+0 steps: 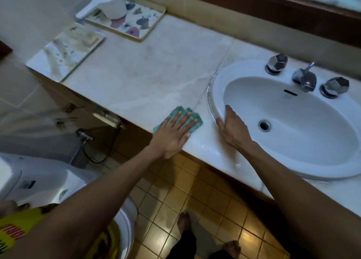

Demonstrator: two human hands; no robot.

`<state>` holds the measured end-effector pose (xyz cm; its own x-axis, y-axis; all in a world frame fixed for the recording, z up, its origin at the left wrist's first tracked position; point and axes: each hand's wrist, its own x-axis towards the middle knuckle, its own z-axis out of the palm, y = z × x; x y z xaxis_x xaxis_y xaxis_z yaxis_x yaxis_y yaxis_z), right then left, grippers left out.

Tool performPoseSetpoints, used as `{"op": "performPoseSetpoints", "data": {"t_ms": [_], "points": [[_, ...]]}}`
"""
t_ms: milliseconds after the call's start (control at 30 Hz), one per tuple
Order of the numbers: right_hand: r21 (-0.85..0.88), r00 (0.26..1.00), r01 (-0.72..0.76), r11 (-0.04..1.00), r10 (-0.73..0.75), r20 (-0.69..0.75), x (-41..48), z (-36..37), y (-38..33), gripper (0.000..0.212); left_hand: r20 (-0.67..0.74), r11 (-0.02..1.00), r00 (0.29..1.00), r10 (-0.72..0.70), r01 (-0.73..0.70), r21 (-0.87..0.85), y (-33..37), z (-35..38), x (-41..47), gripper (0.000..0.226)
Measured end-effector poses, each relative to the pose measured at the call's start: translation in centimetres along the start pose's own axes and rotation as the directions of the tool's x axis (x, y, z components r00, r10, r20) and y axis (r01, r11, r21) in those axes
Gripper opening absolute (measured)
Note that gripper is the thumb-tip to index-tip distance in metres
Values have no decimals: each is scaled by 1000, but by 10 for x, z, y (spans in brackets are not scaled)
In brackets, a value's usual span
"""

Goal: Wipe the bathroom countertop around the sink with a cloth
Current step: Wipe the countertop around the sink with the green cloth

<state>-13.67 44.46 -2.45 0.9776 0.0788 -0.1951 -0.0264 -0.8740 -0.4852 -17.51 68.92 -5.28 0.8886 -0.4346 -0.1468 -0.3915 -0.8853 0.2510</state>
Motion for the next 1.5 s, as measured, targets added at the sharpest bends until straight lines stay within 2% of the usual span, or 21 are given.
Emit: {"op": "performPoseSetpoints", "data": {"t_ms": [67, 167, 233, 300, 367, 467, 533, 567, 600, 667, 767, 833, 1100, 1200, 1367, 1433, 1500], "points": [[-34, 1000, 3, 999, -3, -5, 10, 6, -11, 61, -9, 999, 999, -39, 39, 28, -46, -11, -4, 56], [-144, 998, 50, 988, -55, -33, 24, 17, -20, 66, -21, 960, 960, -279, 278, -19, -92, -30, 25, 57], [-181, 996, 65, 981, -74, -41, 34, 23, -21, 68, -62, 902, 900, -431, 427, -67, -88, -30, 56, 58], [-199, 995, 84, 976, -94, -43, 48, 23, -21, 68, -115, 857, 849, -515, 506, -104, -63, -24, 82, 59], [-216, 992, 104, 971, -118, -52, 67, 19, -23, 68, -131, 885, 875, -467, 461, -70, -41, -15, 91, 58], [-214, 992, 91, 972, -108, -68, 101, 13, -30, 66, -52, 981, 980, -193, 191, -33, -54, -13, 74, 55], [-220, 992, 86, 972, -104, -72, 125, 9, -34, 65, -30, 999, 999, -37, 37, 17, -79, -16, 57, 53], [-227, 992, 88, 970, -105, -63, 137, 7, -35, 65, -29, 999, 1000, -5, 6, 33, -94, -19, 53, 53], [-236, 994, 90, 968, -104, -47, 150, 5, -36, 66, -45, 999, 999, -13, 14, 35, -108, -22, 56, 52], [-257, 994, 90, 962, -103, -35, 178, 2, -39, 66, -120, 992, 986, -118, 123, 37, -131, -30, 78, 52], [-260, 997, 71, 963, -78, -16, 223, 0, -46, 67, -203, 946, 924, -323, 323, -34, -146, -41, 139, 52], [-253, 998, 52, 966, -55, -4, 248, 1, -50, 68, -218, 925, 900, -377, 377, -41, -151, -48, 183, 53], [-215, 990, 107, 971, -124, -66, 321, 8, -60, 64, -223, 949, 923, -313, 316, -23, -184, -69, 311, 53], [-223, 985, 108, 969, -135, -110, 336, 13, -62, 65, -239, 958, 930, -278, 288, 5, -194, -73, 336, 54], [-245, 983, 81, 966, -118, -139, 339, 18, -63, 63, -181, 968, 953, -243, 249, 12, -203, -79, 349, 57], [-221, 986, 80, 972, -110, -126, 336, 16, -67, 61, -88, 973, 969, -229, 225, -53, -205, -88, 349, 55], [-192, 988, 104, 976, -123, -88, 330, 15, -76, 58, -17, 940, 976, -215, 203, -273, -204, -109, 339, 51]]}}
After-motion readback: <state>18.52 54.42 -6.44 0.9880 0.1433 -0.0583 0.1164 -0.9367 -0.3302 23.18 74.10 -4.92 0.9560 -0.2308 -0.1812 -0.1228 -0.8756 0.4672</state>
